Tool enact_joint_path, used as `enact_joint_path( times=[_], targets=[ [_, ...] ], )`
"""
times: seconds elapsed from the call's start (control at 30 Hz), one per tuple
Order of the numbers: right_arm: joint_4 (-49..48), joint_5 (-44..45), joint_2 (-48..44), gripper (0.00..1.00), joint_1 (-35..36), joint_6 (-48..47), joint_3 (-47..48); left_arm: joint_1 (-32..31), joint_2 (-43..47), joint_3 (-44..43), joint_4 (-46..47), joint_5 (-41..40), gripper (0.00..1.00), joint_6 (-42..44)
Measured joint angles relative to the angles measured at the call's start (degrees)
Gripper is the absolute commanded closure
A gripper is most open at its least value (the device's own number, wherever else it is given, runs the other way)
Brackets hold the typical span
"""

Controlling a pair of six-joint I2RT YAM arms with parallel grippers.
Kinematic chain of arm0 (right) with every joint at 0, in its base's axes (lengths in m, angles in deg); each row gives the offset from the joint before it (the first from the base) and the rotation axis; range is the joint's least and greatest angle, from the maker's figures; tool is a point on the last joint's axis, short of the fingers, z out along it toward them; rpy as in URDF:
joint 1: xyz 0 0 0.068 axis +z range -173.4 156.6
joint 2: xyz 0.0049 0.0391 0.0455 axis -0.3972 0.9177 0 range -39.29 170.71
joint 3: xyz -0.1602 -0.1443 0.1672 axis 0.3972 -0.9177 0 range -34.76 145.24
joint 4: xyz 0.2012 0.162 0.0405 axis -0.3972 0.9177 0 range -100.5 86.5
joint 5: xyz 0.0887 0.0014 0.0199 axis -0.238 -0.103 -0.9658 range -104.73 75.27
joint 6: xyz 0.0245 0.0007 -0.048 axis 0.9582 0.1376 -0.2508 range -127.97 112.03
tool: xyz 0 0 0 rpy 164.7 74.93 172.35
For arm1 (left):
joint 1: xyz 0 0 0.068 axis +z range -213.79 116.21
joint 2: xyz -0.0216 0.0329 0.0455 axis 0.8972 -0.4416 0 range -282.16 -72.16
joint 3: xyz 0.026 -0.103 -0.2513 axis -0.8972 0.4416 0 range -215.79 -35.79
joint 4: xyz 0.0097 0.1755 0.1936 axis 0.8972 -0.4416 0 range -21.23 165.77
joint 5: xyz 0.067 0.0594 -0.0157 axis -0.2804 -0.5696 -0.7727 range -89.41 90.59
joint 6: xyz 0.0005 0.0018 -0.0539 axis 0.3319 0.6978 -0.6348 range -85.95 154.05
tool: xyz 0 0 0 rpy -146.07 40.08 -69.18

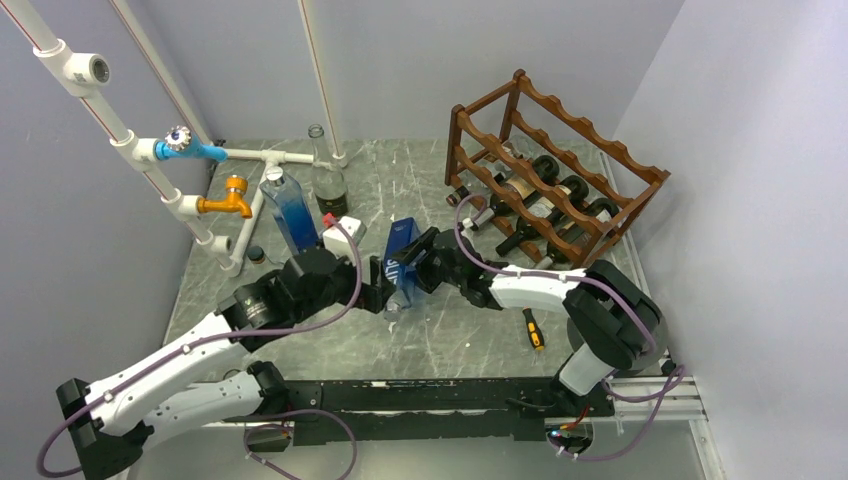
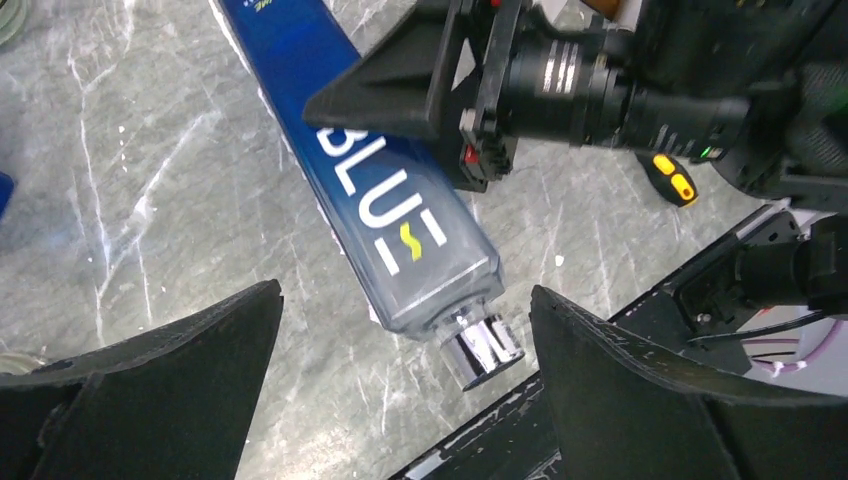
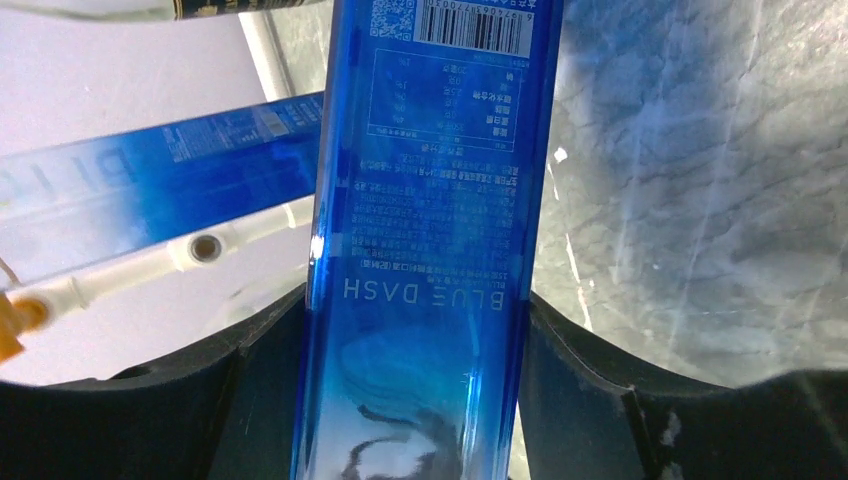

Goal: Put the wine bottle on the wine rack
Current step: Pick up the wine bottle from the center of the board.

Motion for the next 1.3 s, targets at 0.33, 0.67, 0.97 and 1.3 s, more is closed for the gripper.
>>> enact_joint_path(
  times=[0.33, 0.67, 0.97, 1.3],
  targets=[
    [-4.83, 0.09, -2.62, 1.00, -0.31, -6.47, -4.79, 6.73, -14.05, -9.44, -5.25, 8.74, 0.00, -5.90],
    [-5.22, 0.09, -5.35, 1.00, -1.51, -7.43, -6.29, 10.45, -22.05, -9.42, -3.15, 18.45, 0.00, -6.84],
    [-6.05, -0.11, -6.21, 1.00, -1.99, -8.11, -8.92, 10.45, -22.75, -9.16, -0.59, 18.53, 0.01, -7.56],
    [-2.27, 3.06, -15.32, 1.00, -3.04, -21.70, -9.18, 10.45, -14.95, -6.01, 1.29, 13.16, 0.02, -8.09]
  ],
)
